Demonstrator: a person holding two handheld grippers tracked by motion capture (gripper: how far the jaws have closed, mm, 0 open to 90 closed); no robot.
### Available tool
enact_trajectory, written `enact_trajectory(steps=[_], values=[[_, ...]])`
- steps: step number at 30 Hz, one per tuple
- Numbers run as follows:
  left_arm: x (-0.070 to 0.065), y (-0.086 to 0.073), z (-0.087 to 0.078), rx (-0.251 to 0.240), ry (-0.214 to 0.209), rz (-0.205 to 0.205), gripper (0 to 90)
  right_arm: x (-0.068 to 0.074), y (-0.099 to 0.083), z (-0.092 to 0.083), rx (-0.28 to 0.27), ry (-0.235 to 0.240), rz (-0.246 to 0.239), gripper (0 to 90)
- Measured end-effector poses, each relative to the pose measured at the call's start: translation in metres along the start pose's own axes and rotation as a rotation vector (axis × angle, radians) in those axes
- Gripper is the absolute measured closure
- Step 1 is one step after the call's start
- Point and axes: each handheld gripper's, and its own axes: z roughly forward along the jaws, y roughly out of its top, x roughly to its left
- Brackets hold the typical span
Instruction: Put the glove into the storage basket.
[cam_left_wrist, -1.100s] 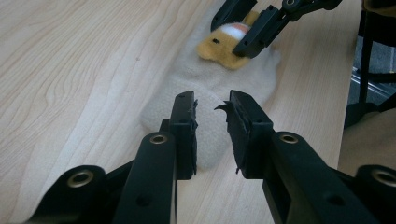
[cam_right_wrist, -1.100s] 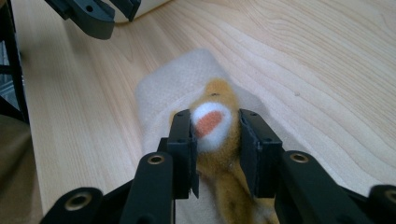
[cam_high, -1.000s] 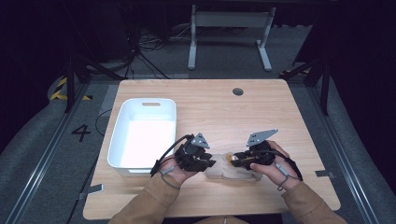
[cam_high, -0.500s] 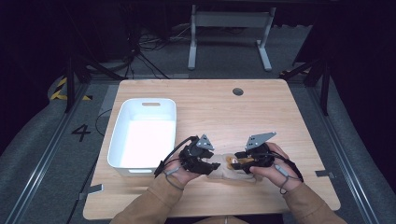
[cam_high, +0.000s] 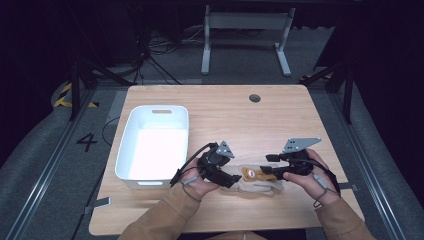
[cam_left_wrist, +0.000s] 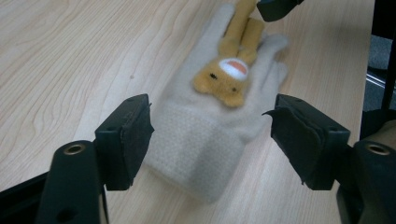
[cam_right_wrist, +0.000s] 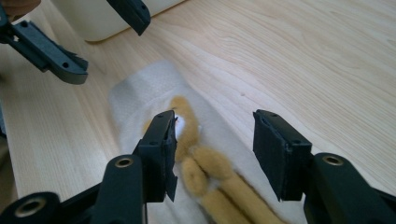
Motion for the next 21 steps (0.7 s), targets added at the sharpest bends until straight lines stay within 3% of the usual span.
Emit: enact_trajectory(steps=[4,8,10,21], values=[[0.000,0.004,0.002,0.002,-0.004,0.018,25.4,-0.004,-0.003,-0.006,-0.005,-0.018,0.018,50.1],[-0.002,0.006,0.004,0.007,0.018,0.033,16.1,-0.010,-0.009,-0.013,-0.004,-0.052,0.040,49.9],[-0.002,0.007,0.006,0.009,0.024,0.042,15.6,-0.011,-0.010,-0.015,-0.004,-0.056,0.044,49.9],[-0.006,0.012,0.022,0.024,0.008,0.102,3.9,-0.024,-0.022,-0.031,-0.013,-0.101,0.100,49.7]])
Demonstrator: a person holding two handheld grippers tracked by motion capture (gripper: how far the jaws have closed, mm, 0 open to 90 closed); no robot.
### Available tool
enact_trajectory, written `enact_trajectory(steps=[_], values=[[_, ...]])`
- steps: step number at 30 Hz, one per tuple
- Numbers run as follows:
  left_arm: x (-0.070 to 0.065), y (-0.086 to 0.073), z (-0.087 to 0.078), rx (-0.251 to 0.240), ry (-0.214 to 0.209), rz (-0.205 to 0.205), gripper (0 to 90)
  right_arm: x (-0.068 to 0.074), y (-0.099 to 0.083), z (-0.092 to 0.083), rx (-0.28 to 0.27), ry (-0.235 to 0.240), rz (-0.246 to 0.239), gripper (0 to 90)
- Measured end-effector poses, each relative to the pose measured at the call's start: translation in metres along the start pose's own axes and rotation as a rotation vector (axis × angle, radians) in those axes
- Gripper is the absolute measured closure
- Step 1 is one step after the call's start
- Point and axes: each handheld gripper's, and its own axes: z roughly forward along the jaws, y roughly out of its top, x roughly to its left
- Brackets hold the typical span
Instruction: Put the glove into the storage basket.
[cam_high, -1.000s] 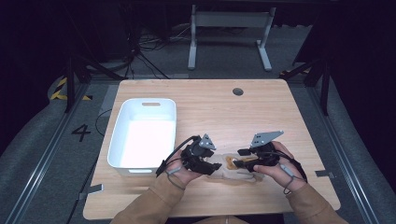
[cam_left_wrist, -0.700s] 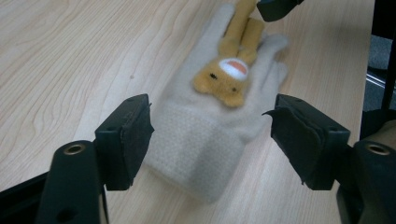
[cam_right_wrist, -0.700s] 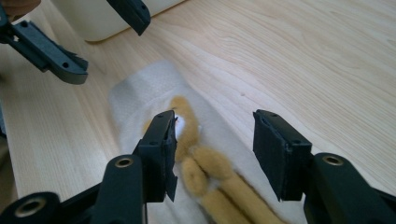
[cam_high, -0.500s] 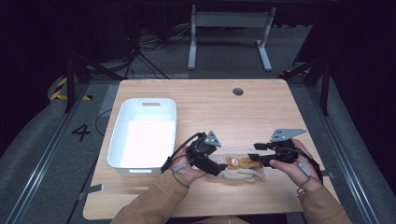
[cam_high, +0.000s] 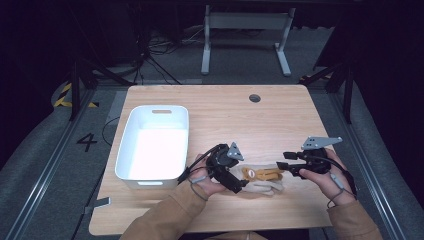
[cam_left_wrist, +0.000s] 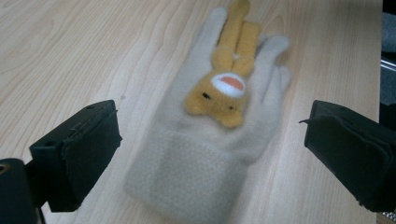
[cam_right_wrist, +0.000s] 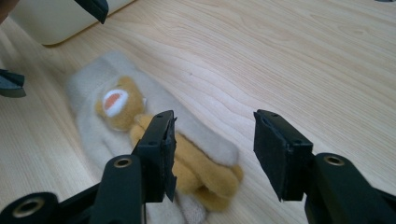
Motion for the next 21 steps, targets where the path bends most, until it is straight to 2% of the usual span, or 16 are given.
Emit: enact_trajectory(steps=[2,5,10,14,21], values=[[-0.001,0.000,0.003,0.006,0.000,-0.001,3.7,-0.001,-0.001,-0.001,0.002,-0.002,0.006,49.7],[-0.002,0.001,0.012,0.042,0.014,0.025,2.3,-0.006,-0.004,-0.005,-0.004,-0.011,0.021,49.7],[-0.001,0.002,0.025,0.057,-0.002,0.039,0.0,-0.009,-0.010,-0.011,-0.011,-0.027,0.044,49.5],[-0.001,0.002,0.034,0.089,-0.016,0.057,0.0,-0.010,-0.011,-0.013,-0.014,-0.029,0.048,49.3],[0.003,0.001,0.047,0.128,-0.019,0.065,0.0,-0.011,-0.015,-0.016,-0.014,-0.031,0.060,49.1]])
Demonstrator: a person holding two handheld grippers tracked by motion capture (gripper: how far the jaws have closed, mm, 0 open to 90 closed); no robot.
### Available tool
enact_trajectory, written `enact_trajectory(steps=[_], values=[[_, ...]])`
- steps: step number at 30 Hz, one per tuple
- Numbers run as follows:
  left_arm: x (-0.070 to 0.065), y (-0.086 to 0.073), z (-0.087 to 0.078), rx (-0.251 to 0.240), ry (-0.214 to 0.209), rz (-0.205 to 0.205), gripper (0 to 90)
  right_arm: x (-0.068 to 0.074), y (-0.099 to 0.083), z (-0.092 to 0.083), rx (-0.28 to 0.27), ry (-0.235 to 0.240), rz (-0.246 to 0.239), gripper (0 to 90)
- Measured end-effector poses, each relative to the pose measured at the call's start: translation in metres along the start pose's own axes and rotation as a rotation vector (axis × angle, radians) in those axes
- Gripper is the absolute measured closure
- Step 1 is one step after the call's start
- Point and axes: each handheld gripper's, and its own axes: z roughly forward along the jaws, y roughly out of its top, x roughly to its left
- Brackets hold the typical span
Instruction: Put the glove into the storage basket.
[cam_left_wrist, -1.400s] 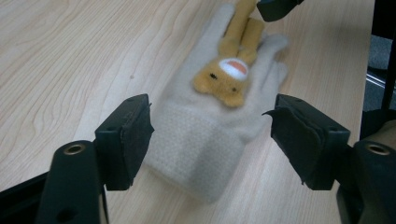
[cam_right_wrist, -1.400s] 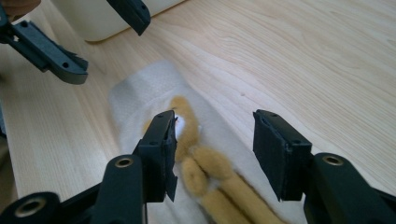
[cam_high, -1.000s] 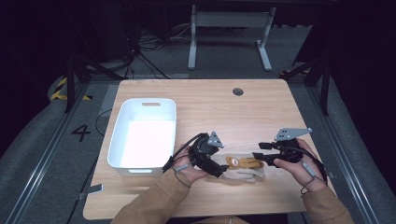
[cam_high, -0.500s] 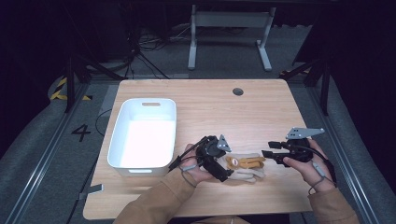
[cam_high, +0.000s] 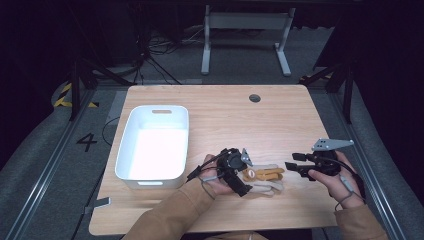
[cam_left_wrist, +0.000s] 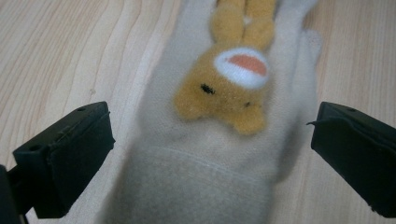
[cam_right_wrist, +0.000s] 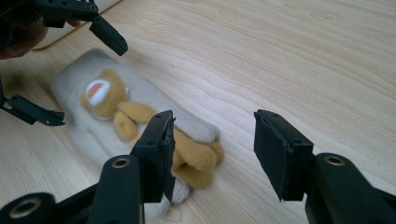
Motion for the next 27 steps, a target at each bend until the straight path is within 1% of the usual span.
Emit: enact_trajectory(steps=[3,5,6,8,11,14,15,19,23,25,26,27], values=[[0.000,0.000,0.003,0.004,-0.005,0.005,0.0,0.000,0.000,0.000,0.001,-0.003,0.000,49.0],[0.000,0.000,0.006,0.016,-0.006,0.015,0.0,0.000,-0.001,0.000,0.001,-0.002,0.000,49.0],[0.000,0.000,0.008,0.032,-0.007,0.016,0.0,0.000,-0.001,0.000,0.002,-0.002,0.000,48.9],[0.000,0.000,0.010,0.033,-0.009,0.020,0.0,0.000,-0.001,0.000,0.002,-0.001,0.002,48.9],[0.000,0.000,0.013,0.046,-0.007,0.030,0.0,0.000,-0.001,0.001,0.001,0.000,-0.001,48.8],[-0.001,-0.001,0.016,0.062,-0.005,0.031,0.0,0.001,0.000,0.002,-0.002,0.004,-0.001,48.7],[-0.001,0.000,0.018,0.065,0.002,0.037,0.0,0.001,0.000,0.002,-0.001,0.005,0.000,48.7],[-0.003,-0.001,0.021,0.085,0.009,0.042,0.0,0.001,0.000,0.003,0.001,0.006,-0.003,48.6],[-0.003,-0.001,0.024,0.085,0.010,0.045,0.0,0.002,0.001,0.004,0.004,0.007,-0.003,48.4],[-0.004,-0.001,0.026,0.102,0.013,0.051,0.0,0.002,0.001,0.004,0.004,0.007,-0.003,48.4],[-0.004,-0.001,0.026,0.102,0.013,0.051,0.0,0.002,0.001,0.004,0.004,0.007,-0.003,48.4],[-0.005,-0.001,0.028,0.112,0.021,0.062,0.0,0.002,0.001,0.004,0.004,0.006,-0.003,48.3]])
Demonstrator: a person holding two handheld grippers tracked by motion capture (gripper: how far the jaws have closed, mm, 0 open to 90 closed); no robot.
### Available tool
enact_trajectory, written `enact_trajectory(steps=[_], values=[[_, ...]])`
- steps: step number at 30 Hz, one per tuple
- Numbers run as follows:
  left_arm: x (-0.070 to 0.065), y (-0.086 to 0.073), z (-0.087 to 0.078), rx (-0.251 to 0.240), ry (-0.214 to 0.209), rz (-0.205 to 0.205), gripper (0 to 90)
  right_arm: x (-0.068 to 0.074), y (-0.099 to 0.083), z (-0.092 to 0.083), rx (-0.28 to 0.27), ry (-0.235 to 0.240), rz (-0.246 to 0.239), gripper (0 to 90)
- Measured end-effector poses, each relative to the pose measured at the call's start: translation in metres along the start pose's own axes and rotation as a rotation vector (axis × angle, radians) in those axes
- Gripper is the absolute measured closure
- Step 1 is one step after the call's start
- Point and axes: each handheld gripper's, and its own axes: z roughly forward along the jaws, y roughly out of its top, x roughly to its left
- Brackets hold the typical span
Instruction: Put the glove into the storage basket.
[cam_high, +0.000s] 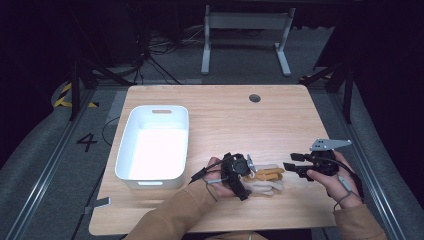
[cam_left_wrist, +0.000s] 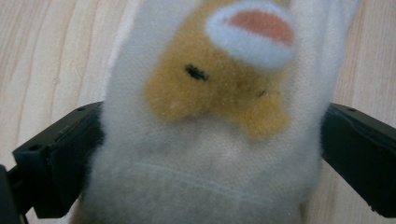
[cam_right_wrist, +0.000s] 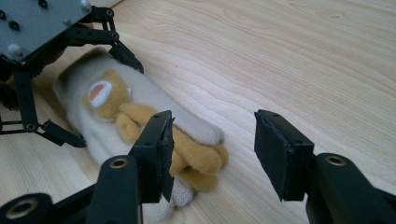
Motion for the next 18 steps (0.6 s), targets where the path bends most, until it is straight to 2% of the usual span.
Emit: enact_trajectory(steps=[1,5,9,12,14,16,18], values=[[-0.0010,0.0000,0.0014,0.005,0.011,0.001,0.0,-0.0002,-0.0001,0.0000,-0.002,-0.001,0.002,48.3],[0.0010,-0.0007,0.0018,0.004,0.002,-0.003,0.0,-0.0008,-0.0003,-0.0003,-0.002,-0.004,0.004,48.1],[0.0020,-0.0014,0.0018,0.009,-0.026,-0.012,1.0,-0.0017,-0.0007,-0.0006,-0.003,-0.007,0.012,48.0],[0.0017,-0.0016,0.0000,0.002,-0.049,-0.014,5.7,-0.0023,-0.0014,0.0004,-0.001,-0.004,0.009,48.3],[0.0007,-0.0011,-0.0021,0.009,-0.054,-0.006,14.0,-0.0024,-0.0018,0.0014,0.005,-0.001,0.010,48.3],[0.0000,-0.0003,-0.0030,0.010,-0.053,0.005,15.2,-0.0021,-0.0018,0.0015,0.005,0.001,0.013,48.3],[-0.0003,-0.0002,-0.0041,0.013,-0.054,-0.004,18.4,-0.0019,-0.0016,0.0016,0.004,0.002,0.012,48.2]])
